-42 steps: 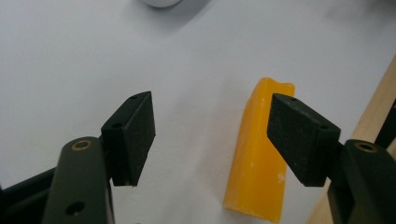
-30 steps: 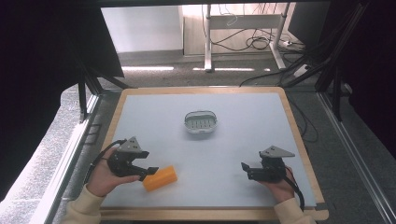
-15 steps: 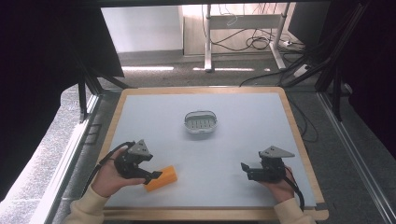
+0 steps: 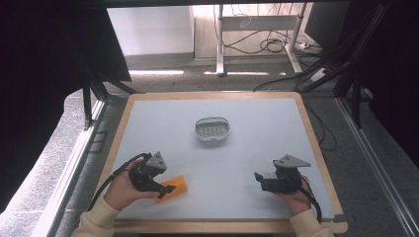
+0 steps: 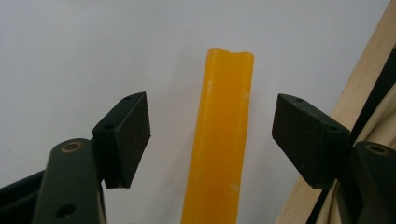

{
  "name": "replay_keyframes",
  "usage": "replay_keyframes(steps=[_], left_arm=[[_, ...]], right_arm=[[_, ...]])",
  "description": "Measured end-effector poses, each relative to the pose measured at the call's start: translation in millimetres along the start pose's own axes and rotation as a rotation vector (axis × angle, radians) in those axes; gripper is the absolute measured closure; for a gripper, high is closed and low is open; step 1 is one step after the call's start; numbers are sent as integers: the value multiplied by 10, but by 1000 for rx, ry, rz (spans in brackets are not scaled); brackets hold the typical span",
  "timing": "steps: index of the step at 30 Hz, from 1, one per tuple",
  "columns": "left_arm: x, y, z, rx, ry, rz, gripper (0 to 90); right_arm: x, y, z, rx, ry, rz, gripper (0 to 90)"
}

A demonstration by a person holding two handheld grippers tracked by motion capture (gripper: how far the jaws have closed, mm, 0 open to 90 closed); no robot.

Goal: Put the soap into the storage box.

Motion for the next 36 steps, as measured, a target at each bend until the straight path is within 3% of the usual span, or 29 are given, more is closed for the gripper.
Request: replay_keyframes(steps=[16,23,28,36], left_arm=[[278,7,41,40,-129,-28,308],[361,6,72,40,-182,-22,385],[416,36,101,59,-216,5,497],[465,-2,133,63,-256,-2,584]], right_arm=[[11,28,17,-5,-14,21,147],[18,36,26,-6,-26,33,147],[26,57,40,-6,-40,45,148],[25,49,38,-8,-42,43,147]])
Point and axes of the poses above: each handheld gripper's, and its own axes: x roughly forward along the jaws, z roughly out of its underside, y roughly to its right, the point moved 7 cm from there along x, roughly forward along the jaws, and after that the axes turned 4 degrees about z, right-handed, at the moved point
